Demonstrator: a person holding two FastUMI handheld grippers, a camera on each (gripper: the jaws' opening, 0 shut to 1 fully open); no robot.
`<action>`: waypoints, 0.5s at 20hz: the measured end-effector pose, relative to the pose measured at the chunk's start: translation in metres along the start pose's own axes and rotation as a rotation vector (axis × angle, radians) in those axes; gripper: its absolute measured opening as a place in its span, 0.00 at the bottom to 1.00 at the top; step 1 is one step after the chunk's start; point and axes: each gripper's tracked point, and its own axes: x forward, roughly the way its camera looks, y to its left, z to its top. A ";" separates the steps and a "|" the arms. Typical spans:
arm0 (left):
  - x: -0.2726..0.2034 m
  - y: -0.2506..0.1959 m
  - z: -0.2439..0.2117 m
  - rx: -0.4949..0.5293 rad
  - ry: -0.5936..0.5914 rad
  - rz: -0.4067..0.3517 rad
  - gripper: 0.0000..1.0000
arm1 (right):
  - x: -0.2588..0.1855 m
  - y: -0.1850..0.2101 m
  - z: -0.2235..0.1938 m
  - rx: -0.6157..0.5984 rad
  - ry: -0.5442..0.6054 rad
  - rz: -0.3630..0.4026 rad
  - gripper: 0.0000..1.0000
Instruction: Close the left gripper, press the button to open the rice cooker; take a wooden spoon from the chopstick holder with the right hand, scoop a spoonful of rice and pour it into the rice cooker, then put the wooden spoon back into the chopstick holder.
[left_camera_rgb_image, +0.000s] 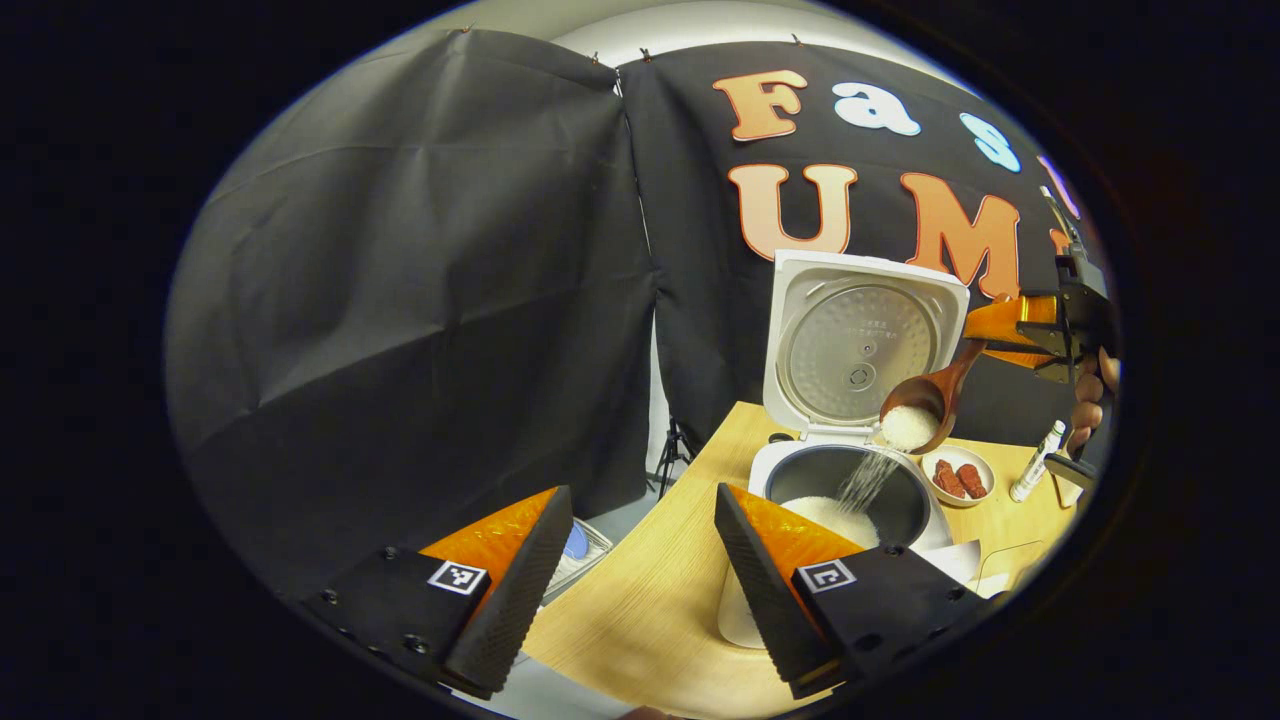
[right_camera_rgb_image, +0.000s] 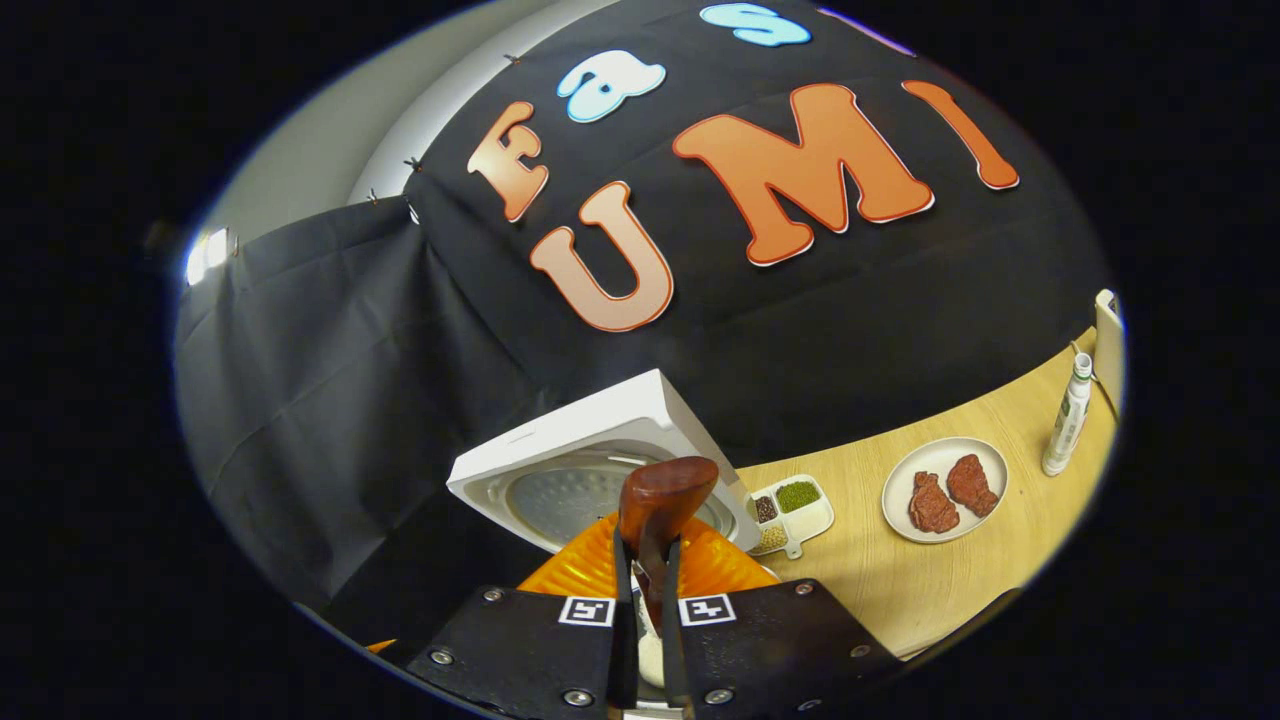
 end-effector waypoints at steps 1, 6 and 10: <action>-0.002 0.000 0.000 0.000 0.000 -0.001 0.96 | 0.000 0.002 0.001 -0.022 -0.007 0.006 0.09; -0.002 0.003 -0.003 -0.001 0.008 -0.003 0.96 | -0.003 0.020 0.003 -0.162 -0.029 0.031 0.09; -0.002 0.004 -0.004 0.000 0.013 -0.005 0.96 | -0.007 0.036 0.003 -0.274 -0.049 0.062 0.09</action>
